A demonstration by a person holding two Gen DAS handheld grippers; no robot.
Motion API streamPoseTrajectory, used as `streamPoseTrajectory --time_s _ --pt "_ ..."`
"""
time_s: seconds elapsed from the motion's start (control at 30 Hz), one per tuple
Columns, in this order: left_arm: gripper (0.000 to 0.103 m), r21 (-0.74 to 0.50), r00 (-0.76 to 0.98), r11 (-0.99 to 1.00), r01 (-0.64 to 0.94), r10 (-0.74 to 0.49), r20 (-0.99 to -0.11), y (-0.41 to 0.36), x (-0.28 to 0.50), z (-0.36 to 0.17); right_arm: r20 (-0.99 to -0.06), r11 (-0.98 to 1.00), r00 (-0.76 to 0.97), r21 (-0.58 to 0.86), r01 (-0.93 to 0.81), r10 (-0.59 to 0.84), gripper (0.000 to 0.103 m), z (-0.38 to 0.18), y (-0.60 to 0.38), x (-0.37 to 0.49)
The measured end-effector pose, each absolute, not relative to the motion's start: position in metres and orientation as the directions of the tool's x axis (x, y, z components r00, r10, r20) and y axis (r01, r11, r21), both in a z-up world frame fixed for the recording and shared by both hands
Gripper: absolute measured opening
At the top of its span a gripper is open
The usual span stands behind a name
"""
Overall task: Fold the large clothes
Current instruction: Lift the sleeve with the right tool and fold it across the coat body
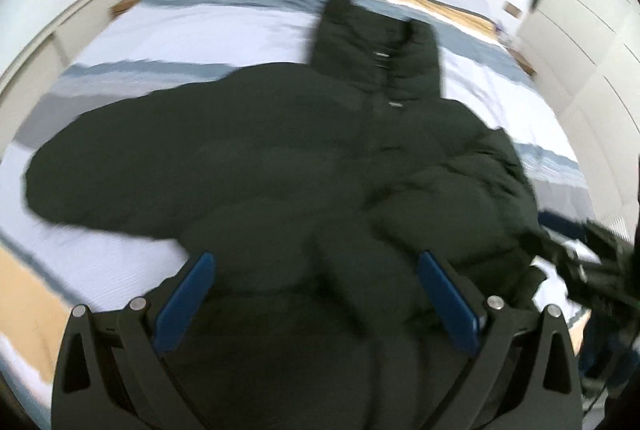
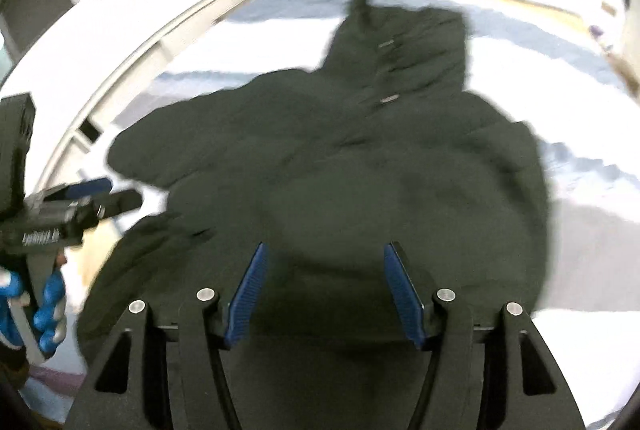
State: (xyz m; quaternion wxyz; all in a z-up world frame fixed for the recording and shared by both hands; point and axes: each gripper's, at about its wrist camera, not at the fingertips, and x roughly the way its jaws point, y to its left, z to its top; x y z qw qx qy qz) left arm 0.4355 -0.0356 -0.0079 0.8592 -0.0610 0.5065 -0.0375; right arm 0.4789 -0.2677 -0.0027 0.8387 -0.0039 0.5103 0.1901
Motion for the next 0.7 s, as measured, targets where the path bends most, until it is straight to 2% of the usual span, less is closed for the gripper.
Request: streamPoseTrajectory --time_s 0.13,0.27,0.5,0.7 --pt "0.103 -0.158 0.479 0.985 0.070 -0.173 -0.860 -0.096 0.463 -0.029 -0.880 0.970 0.437 0.094 -0.224 0.186 0.062 -0.021 -0.318 0.507" --pt "0.103 -0.151 0.465 0.986 0.077 -0.169 -0.869 -0.133 0.487 -0.064 -0.913 0.976 0.380 0.070 -0.206 0.146 0.062 -0.061 -0.339 0.520" --pt "0.103 -0.068 0.438 0.997 0.046 -0.082 -0.895 -0.144 0.490 -0.133 -0.930 0.974 0.337 0.081 -0.210 0.150 0.069 -0.110 -0.340 0.522" --pt "0.103 -0.069 0.454 0.997 0.045 -0.082 -0.887 -0.141 0.484 -0.139 -0.942 0.969 0.310 0.057 -0.241 0.132 0.068 -0.113 -0.338 0.525"
